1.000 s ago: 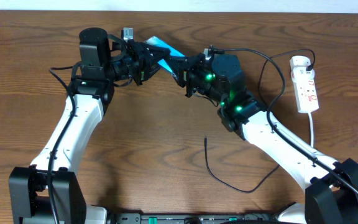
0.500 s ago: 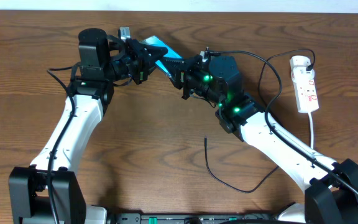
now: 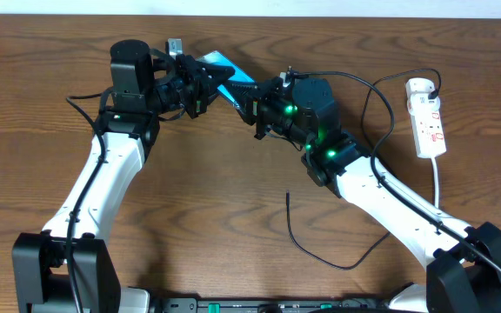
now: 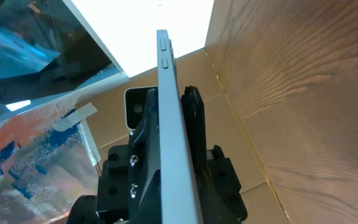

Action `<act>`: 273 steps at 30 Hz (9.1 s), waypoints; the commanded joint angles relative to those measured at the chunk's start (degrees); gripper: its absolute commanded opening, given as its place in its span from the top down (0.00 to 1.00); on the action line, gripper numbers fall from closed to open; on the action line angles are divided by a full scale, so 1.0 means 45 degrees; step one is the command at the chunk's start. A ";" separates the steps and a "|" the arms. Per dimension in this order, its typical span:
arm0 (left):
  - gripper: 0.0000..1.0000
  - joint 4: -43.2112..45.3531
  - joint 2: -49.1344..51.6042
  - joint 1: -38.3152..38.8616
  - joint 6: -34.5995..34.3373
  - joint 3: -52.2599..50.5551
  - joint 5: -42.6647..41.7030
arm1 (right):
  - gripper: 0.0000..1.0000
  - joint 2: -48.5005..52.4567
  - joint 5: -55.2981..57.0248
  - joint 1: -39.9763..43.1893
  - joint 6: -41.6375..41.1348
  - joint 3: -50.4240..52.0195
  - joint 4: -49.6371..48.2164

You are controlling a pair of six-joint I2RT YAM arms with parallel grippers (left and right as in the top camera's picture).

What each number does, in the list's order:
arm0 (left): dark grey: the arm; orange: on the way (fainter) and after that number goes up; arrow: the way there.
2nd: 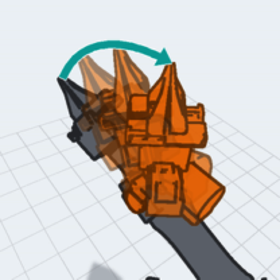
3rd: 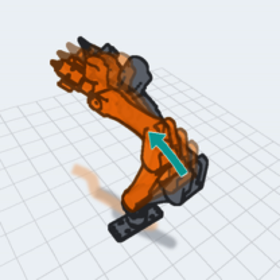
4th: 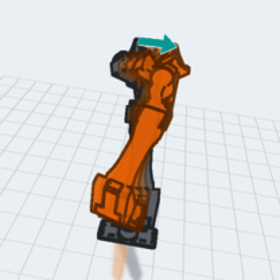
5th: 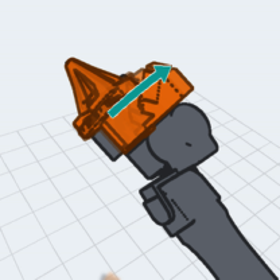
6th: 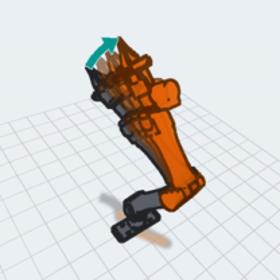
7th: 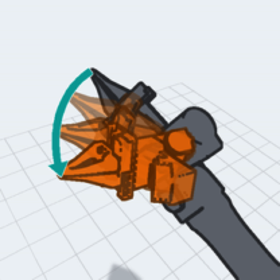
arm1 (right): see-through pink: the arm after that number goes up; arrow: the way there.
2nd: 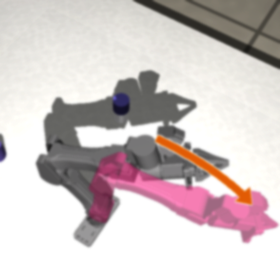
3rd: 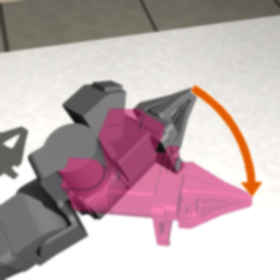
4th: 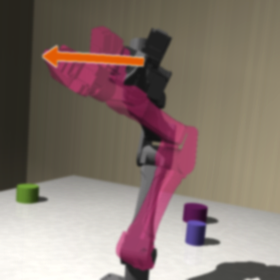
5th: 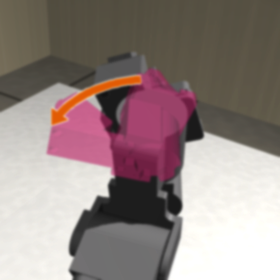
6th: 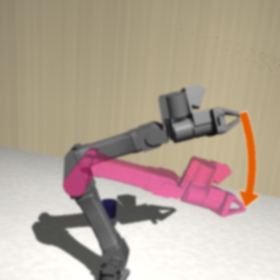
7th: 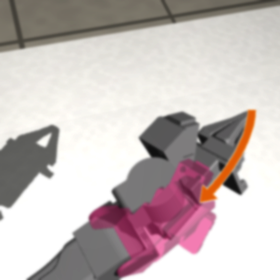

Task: Plug charger to phone and switch on socket

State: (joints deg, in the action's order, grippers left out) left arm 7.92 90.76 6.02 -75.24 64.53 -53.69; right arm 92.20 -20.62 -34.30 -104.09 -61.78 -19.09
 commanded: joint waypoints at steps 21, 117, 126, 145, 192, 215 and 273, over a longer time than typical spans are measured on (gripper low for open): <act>0.93 0.0369 -0.0092 0.0121 0.1088 0.0257 0.1054 | 0.98 0.0015 -0.2181 -0.1103 0.1005 0.0160 0.0495; 0.92 0.0272 -0.0092 -0.2259 0.0656 0.0257 -0.2166 | 0.01 0.0015 -0.1642 0.0573 0.3648 0.0160 0.0593; 0.93 0.0277 -0.0092 -0.2749 -0.1574 0.0257 -0.3614 | 0.01 0.0015 -0.1477 0.1273 0.4381 0.0160 0.2259; 0.93 0.0282 -0.0092 -0.2773 -0.9748 0.0257 -0.3983 | 0.01 0.0015 -0.0437 0.1365 0.5489 0.0160 0.4294; 0.93 0.0359 -0.0083 -0.2773 0.2016 0.0257 -0.3925 | 0.09 0.0015 0.3463 0.2535 1.4100 0.0155 1.1472; 0.93 0.1224 0.1608 -0.2764 0.2647 0.0257 -0.4454 | 0.03 0.0015 0.2861 -0.0209 1.4489 0.0160 1.6247; 0.93 0.1219 0.1647 -0.2778 0.3045 0.0257 -0.4396 | 0.64 0.2880 0.2506 -0.0471 1.3998 0.0559 1.3707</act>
State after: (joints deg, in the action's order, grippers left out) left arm 13.06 98.28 -6.17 -62.70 64.53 -73.08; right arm 103.66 -10.50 -37.01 -41.41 -59.44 42.94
